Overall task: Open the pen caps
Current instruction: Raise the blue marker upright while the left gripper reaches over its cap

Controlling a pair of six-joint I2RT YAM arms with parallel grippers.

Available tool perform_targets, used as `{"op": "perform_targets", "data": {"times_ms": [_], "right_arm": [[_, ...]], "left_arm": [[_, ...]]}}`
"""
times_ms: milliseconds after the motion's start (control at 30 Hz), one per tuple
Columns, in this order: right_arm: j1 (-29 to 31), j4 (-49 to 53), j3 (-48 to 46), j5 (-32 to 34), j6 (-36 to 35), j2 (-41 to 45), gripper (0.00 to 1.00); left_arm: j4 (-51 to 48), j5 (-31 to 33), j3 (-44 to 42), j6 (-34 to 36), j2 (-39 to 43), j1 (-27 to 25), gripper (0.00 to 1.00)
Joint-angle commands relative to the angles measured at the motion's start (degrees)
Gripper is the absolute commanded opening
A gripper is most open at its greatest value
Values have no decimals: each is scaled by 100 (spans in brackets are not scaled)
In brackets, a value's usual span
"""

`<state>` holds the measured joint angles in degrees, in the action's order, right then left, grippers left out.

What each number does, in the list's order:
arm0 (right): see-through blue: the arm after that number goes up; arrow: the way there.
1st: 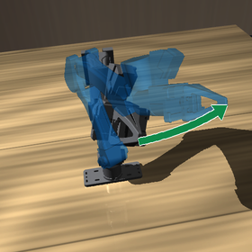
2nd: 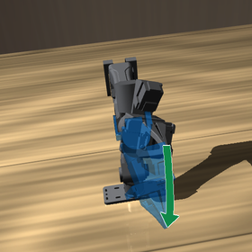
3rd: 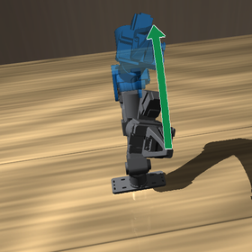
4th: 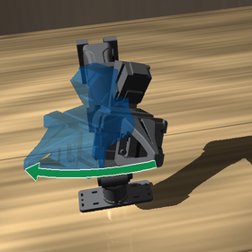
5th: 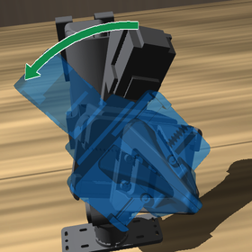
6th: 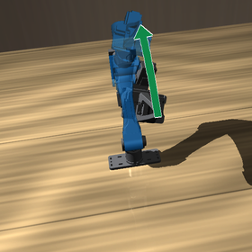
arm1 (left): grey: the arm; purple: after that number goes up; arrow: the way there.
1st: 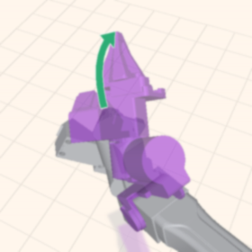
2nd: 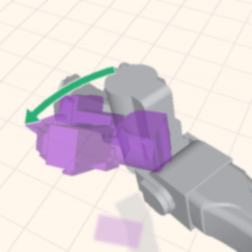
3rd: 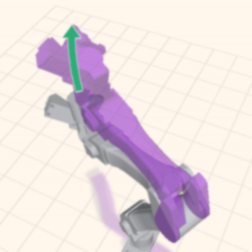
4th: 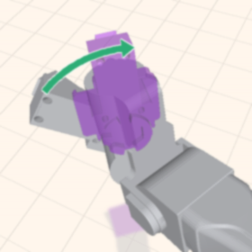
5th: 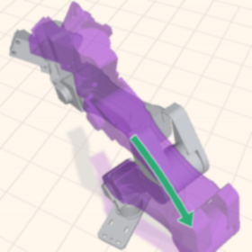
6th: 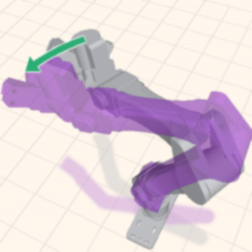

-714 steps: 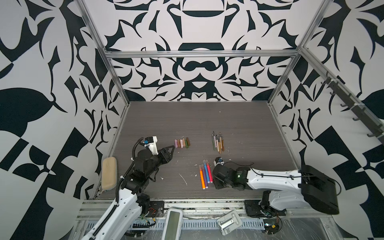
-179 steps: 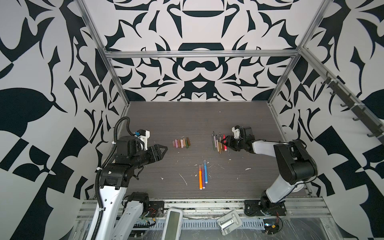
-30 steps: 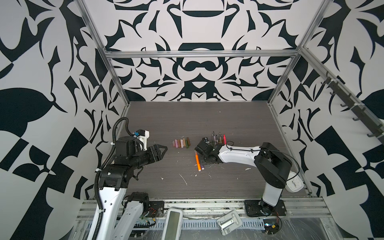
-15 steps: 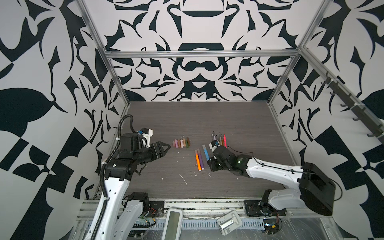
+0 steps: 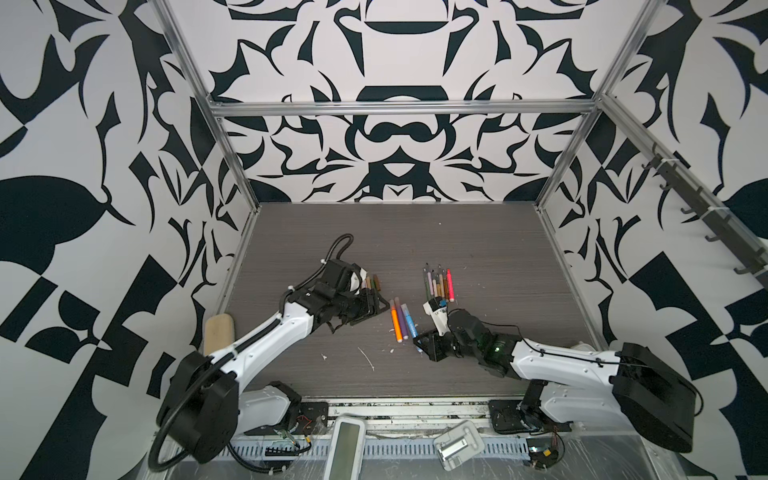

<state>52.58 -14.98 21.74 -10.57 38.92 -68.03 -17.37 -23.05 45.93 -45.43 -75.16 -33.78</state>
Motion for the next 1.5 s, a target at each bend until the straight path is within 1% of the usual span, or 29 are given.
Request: {"op": "perform_targets", "data": {"times_ms": [0,233,500,633,767,900,967,1100,1367,1467], "right_arm": [[-24,-373,-91,-8,46,222,0],[-55,-417,-279,70,107,474,0],[-81,-437,-249,2,83,397,0],[-89,-436,-240,-16,81,370,0],[-89,-443,-240,-42,78,357,0],[-90,-443,-231,-53,80,343,0],[-98,-437,-232,-53,81,350,0],[-107,-415,-231,-28,92,345,0],[-133,-375,-236,62,146,333,0],[-128,-373,-264,74,152,394,0]], "left_arm": [[313,248,412,-122,-413,-182,62],[313,416,819,-203,-1082,-517,62],[355,521,1079,-273,-1509,-715,62],[414,503,1215,-307,-1709,-825,58],[453,510,1316,-343,-1865,-902,47],[510,486,1375,-368,-1937,-919,32],[524,486,1393,-379,-1942,-920,23],[532,459,1412,-392,-1910,-936,0],[539,415,1297,-491,-1680,-990,0],[541,484,1224,-521,-1616,-1057,25]]}}
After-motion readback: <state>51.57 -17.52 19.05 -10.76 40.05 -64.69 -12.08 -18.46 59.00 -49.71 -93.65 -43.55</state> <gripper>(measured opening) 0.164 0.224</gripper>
